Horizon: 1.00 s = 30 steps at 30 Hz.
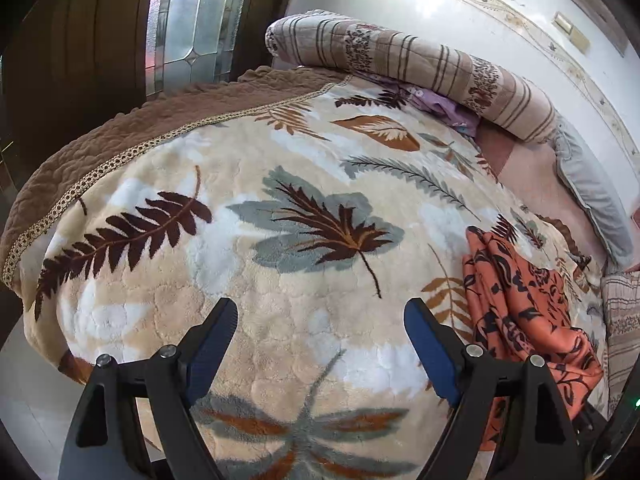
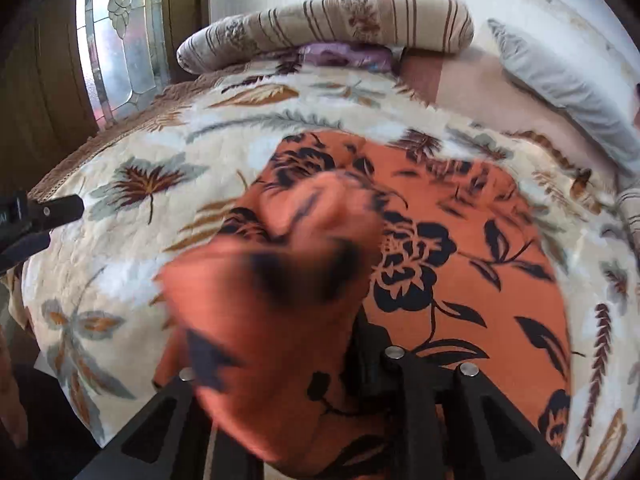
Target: Fold small clothes
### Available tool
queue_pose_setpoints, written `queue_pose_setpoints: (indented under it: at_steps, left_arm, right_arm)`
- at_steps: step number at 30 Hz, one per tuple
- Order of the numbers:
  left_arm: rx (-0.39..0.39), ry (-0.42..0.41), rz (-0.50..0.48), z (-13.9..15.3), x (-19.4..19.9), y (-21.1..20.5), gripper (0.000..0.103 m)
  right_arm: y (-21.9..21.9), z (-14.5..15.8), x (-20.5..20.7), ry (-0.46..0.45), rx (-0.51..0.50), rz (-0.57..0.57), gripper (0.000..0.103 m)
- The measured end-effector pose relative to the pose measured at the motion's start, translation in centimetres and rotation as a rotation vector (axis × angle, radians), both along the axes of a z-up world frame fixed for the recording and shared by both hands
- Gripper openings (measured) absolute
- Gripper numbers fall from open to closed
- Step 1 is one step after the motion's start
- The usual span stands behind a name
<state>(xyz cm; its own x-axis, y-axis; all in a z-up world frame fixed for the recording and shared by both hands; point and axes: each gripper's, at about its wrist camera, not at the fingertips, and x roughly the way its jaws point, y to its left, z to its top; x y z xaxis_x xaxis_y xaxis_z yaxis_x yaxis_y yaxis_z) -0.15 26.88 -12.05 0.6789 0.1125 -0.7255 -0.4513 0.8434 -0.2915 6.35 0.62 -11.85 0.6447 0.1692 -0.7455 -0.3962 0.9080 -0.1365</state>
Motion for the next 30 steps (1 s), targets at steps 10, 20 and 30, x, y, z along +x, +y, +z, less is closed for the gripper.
queue_pose_setpoints:
  at_steps: [10, 20, 30]
  left_arm:
    - [-0.279, -0.070, -0.300, 1.9, 3.8, -3.0, 0.086]
    - [-0.352, 0.145, -0.485, -0.9, 17.1, -7.3, 0.086]
    - [-0.293, 0.192, -0.504, -1.2, 20.8, -8.7, 0.019]
  right_arm:
    - [-2.1, 1.0, -2.6, 0.084, 0.250, 0.141, 0.070]
    - [-11.9, 3.3, -3.1, 0.076, 0.426, -0.014, 0.075]
    - [-14.0, 1.8, -2.1, 0.105, 0.483, -0.011, 0.074]
